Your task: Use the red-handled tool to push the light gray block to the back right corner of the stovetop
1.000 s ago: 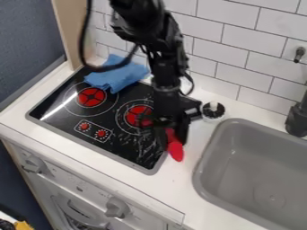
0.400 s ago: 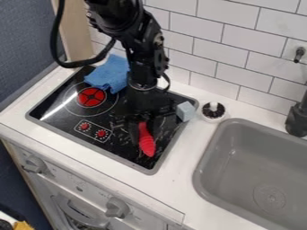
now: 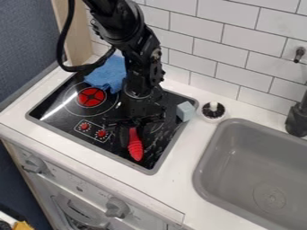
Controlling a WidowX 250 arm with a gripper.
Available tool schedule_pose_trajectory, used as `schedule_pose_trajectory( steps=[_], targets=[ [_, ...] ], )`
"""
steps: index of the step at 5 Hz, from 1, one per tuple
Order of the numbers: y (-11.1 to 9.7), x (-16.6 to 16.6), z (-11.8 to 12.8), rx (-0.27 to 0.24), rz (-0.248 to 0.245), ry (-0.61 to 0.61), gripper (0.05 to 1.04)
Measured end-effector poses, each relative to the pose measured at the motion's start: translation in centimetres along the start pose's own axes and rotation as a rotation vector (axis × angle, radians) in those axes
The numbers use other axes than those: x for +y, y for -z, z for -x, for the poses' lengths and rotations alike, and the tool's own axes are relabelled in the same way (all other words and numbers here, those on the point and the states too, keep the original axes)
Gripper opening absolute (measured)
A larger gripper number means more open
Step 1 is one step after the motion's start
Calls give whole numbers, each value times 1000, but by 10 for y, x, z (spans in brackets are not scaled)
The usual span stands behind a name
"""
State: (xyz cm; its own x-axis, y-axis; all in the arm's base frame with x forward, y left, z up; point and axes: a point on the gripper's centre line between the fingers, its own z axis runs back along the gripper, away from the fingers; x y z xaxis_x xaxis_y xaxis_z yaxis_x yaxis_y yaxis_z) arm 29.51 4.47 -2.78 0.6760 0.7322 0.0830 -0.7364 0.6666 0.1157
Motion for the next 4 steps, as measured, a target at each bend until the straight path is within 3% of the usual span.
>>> schedule_pose_trajectory(
  steps=[1, 2, 3, 4],
  targets=[
    [7, 1, 2, 20, -18, 3, 488],
    [7, 6, 2, 50, -24, -22, 805],
    [7, 9, 2, 61, -29, -21, 1005],
    [-5, 6, -2, 41, 8, -14, 1005]
  ],
)
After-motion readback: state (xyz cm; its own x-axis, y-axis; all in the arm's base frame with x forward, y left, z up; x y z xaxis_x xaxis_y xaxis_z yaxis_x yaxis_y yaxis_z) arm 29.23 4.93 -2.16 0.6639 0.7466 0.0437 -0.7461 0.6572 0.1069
